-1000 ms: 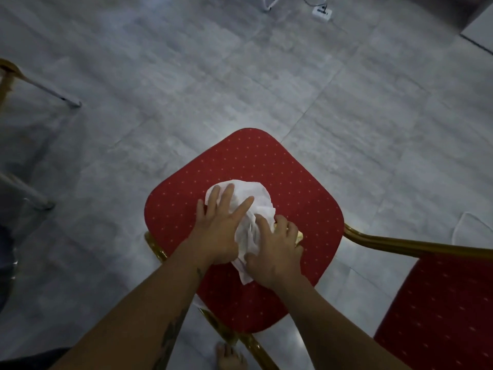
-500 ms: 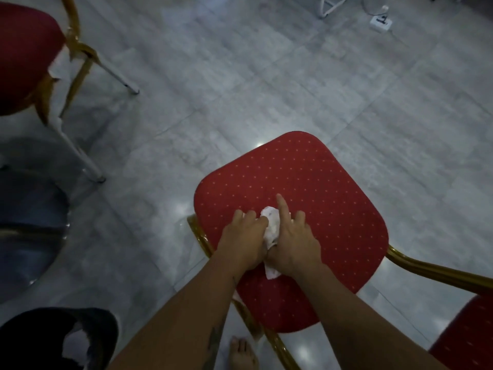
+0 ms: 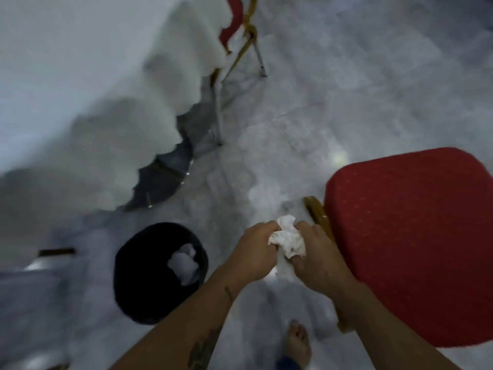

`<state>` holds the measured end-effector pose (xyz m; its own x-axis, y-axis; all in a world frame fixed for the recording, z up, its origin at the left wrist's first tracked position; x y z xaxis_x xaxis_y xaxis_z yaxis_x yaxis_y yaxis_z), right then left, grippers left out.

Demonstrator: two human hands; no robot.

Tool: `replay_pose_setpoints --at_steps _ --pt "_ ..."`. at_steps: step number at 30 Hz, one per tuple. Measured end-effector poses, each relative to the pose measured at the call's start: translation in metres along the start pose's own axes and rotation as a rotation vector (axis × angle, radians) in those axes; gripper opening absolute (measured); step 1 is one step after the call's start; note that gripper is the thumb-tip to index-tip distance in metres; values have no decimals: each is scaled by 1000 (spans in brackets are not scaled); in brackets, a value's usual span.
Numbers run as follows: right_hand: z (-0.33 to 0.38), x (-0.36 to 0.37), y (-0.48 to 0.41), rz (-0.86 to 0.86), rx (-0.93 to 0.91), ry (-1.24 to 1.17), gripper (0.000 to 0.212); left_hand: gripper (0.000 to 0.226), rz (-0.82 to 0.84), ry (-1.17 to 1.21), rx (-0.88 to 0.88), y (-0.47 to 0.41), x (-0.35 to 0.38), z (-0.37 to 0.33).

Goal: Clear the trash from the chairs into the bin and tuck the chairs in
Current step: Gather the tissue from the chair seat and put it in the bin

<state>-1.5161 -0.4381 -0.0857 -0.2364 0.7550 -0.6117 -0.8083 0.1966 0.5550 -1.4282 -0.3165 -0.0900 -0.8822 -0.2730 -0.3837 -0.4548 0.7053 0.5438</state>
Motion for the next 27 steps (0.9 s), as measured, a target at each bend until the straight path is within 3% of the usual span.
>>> replay_pose_setpoints --at_steps 5,12,16,18,22,27 --pt "81 74 -26 150 -96 -23 50 40 -103 177 -157 57 -47 88" --pt "159 187 -69 309 -90 -99 54 21 -213 489 -414 126 -90 209" --pt "175 245 -100 333 5 -86 78 61 -265 700 -518 150 -94 277" --pt "177 262 -109 331 40 -69 84 60 -261 719 -515 152 -92 303" --pt "180 266 -108 349 71 -28 81 31 -253 629 -524 157 -95 321" --pt "197 253 -88 329 145 -25 67 49 -174 603 -582 179 -104 319"
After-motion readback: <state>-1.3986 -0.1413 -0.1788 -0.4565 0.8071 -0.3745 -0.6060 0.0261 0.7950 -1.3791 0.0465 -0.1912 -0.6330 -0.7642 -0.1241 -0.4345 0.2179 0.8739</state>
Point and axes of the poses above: each hand's wrist, its own y-axis away from the middle knuckle, its own x-axis out of the palm, z = x × y, the point moved 3 cm from there along -y, towards the middle knuckle, and after that the axes turned 12 degrees about z, right-handed, at the moved point
